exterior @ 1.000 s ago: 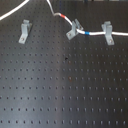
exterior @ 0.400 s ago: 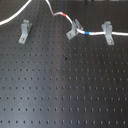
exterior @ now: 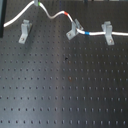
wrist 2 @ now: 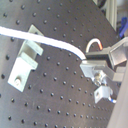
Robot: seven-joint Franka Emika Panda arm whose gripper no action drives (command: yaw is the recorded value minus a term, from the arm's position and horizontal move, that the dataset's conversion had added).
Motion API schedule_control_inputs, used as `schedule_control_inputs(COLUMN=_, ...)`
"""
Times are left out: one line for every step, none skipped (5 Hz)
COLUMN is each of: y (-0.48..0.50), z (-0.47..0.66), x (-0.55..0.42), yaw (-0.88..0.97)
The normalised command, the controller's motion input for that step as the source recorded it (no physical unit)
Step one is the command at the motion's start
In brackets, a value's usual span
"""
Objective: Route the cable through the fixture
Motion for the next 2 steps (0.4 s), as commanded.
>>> schedule_control_inputs(y=0.168, z=0.30, x=-0.292, yaw=-0.58)
schedule_control_inputs(y=0.270, z=0.21, x=-0.400, yaw=-0.35)
